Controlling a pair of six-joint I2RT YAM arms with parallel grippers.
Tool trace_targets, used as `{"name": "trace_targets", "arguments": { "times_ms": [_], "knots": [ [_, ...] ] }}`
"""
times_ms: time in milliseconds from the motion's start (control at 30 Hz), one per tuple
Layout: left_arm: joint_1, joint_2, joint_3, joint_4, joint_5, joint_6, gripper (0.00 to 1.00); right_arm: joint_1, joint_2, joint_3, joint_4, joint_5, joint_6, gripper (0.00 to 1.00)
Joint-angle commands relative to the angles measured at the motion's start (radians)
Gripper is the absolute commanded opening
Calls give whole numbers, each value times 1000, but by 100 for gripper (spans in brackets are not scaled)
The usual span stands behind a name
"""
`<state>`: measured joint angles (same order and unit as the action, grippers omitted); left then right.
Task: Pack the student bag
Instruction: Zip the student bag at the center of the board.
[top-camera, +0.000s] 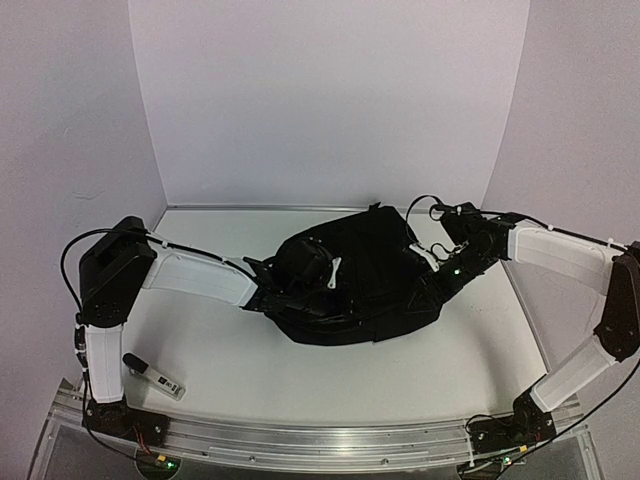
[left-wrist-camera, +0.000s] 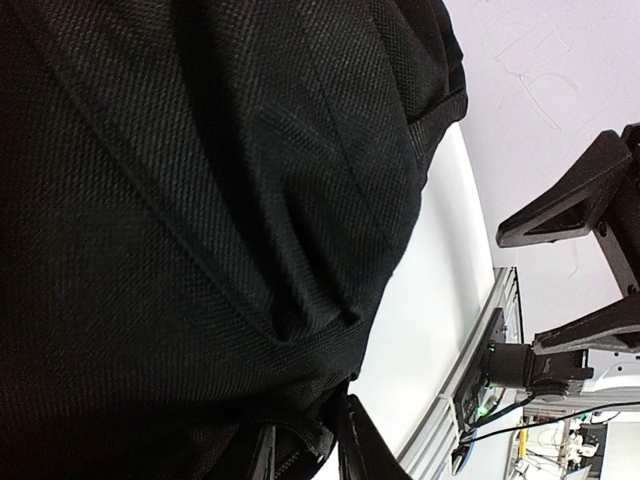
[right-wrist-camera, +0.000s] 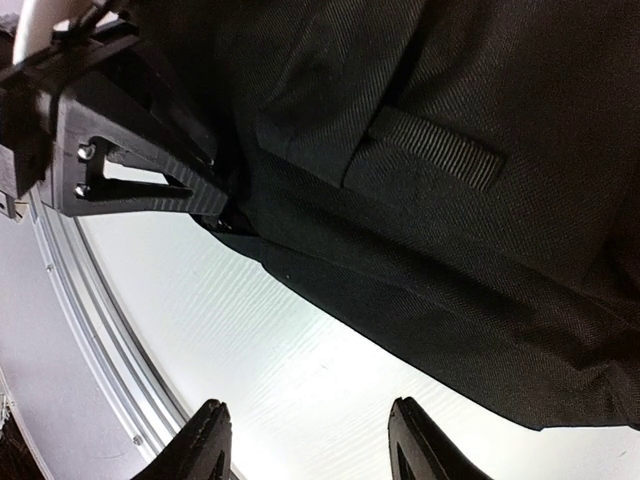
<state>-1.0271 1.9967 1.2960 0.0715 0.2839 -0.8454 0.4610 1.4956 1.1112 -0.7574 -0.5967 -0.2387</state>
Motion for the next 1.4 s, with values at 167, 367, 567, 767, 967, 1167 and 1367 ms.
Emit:
{"name": "trace_targets", "arguments": {
  "times_ms": [167, 367, 567, 767, 967, 1167, 1367],
  "knots": [
    [-3, -3, 26, 48, -9, -36, 0, 19, -47, -21, 104, 49, -156, 57],
    [-2, -98, -78, 111, 2, -74, 0, 85, -52, -48, 196, 106, -243, 62],
    [-2, -110, -95, 133, 15, -97, 0, 168, -77, -131, 355, 184, -352, 63],
    [-2, -123, -112, 162, 12, -128, 0, 222, -73, -211, 515, 260, -446, 63],
    [-2, -139, -112, 159, 7, -130, 0, 274, -35, -248, 614, 345, -516, 63],
    [-2, -157, -130, 166, 5, -139, 0, 294, 4, -260, 658, 386, -554, 61],
    [-2, -196, -159, 161, -24, -142, 0, 296, 18, -281, 658, 432, -595, 39]
  ]
}}
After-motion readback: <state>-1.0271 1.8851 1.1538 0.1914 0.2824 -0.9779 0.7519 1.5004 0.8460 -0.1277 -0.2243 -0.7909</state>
